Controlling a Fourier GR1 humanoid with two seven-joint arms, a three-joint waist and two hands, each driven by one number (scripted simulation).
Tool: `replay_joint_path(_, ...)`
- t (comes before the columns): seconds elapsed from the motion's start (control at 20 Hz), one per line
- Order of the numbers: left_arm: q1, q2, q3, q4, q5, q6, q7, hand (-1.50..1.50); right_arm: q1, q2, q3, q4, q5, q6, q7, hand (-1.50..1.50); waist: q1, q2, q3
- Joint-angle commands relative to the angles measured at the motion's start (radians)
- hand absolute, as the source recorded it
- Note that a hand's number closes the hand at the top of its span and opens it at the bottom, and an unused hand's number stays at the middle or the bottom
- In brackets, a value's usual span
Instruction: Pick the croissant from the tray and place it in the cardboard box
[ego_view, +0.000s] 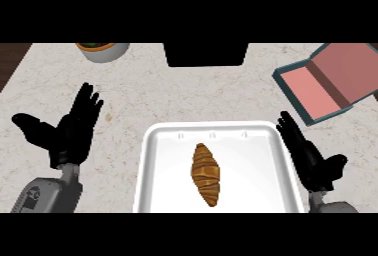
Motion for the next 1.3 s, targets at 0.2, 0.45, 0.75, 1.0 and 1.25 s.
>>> replay_joint_path(0.2,-0.079,0.208,-0.09,-0.042,-0.185,-0.167,-0.107,0.0,-0.223,-0.108,-0.073,-0.299,0.046,-0.023,-0.005,-1.5,-0.005,-0.018,-0.019)
replay_joint_path(0.45,-0.039,0.244,-0.13,0.01,-0.224,-0.282,-0.251,0.0,-0.194,-0.278,-0.044,-0.451,0.2,-0.009,0.151,-1.5,-0.009,0.001,-0.019)
replay_joint_path(0.75,-0.062,0.234,-0.131,-0.046,-0.232,-0.292,-0.218,0.0,-0.124,-0.376,0.061,-0.502,0.421,0.067,-0.039,-1.5,0.011,0.006,-0.016)
replay_joint_path(1.0,-0.017,0.275,-0.068,-0.011,-0.204,-0.359,-0.277,0.0,-0.122,-0.434,0.122,-0.632,0.524,0.14,0.125,-1.5,0.016,0.004,-0.017)
replay_joint_path(1.25,-0.038,0.255,-0.091,0.013,-0.225,-0.359,-0.281,0.0,-0.28,-0.481,0.291,-0.69,0.631,0.334,0.404,-1.5,0.035,0.006,-0.021)
